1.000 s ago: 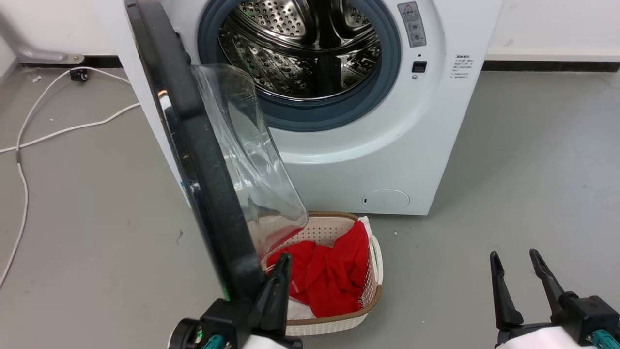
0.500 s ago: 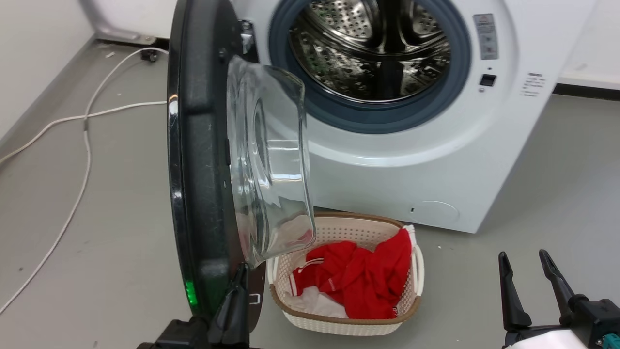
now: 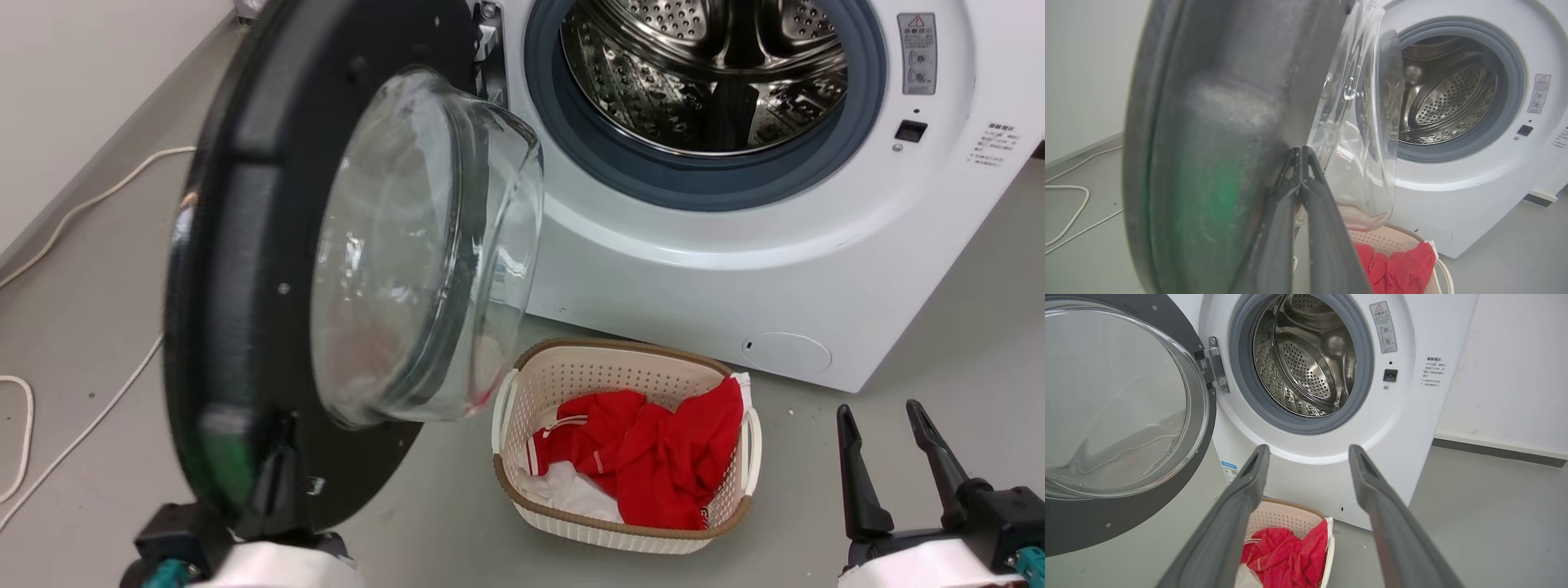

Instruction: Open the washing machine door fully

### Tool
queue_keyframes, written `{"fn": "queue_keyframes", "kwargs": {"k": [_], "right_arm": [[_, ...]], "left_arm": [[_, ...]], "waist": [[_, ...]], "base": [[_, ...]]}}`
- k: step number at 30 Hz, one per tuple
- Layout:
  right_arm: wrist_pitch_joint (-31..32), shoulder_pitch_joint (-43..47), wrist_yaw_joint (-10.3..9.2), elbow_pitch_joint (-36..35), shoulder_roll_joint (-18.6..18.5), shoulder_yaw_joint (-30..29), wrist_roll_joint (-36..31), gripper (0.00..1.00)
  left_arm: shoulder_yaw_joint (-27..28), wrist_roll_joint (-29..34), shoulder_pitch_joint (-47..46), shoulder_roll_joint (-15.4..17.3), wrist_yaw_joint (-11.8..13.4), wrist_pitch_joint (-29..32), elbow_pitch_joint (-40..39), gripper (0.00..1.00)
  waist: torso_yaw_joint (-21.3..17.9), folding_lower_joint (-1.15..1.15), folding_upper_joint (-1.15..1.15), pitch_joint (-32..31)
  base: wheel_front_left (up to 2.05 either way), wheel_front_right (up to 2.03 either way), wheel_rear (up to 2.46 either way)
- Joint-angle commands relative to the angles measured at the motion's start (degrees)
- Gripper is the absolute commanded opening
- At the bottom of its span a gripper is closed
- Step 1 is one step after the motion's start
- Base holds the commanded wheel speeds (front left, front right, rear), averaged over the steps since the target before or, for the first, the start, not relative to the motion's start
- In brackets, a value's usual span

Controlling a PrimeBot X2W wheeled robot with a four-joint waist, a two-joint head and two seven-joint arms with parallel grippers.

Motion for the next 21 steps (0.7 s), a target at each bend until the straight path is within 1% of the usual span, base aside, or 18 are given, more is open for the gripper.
{"fn": "queue_keyframes", "kwargs": {"k": [1,7,14,21], "right_arm": [[0.0,-0.7,-0.04,-0.3,0.1,0.1,-0.1,1.00],[0.0,-2.1,-0.04,-0.2,0.1,0.4,0.0,1.00],[-0.3,-2.9,-0.04,0.3,0.1,0.3,0.3,1.00],[-0.8,-4.0,-0.04,1.2,0.1,0.3,0.4,1.00]], "left_arm": [[0.8,-0.6,-0.7,0.2,0.1,0.1,1.1,0.00],[6.7,-3.4,-4.3,1.4,-1.1,-2.5,6.5,0.00],[13.3,-5.0,-7.4,3.0,-2.7,-3.6,12.4,0.00],[18.6,-5.1,-10.8,4.8,-5.6,-3.9,17.5,0.00]], "waist": [[-0.4,0.00,0.00,0.5],[-2.8,0.00,0.00,2.2],[-5.4,0.00,0.00,4.2],[-6.6,0.00,0.00,5.1]], "base": [[0.00,0.00,0.00],[0.00,0.00,0.00],[0.00,0.00,0.00],[0.00,0.00,0.00]]}}
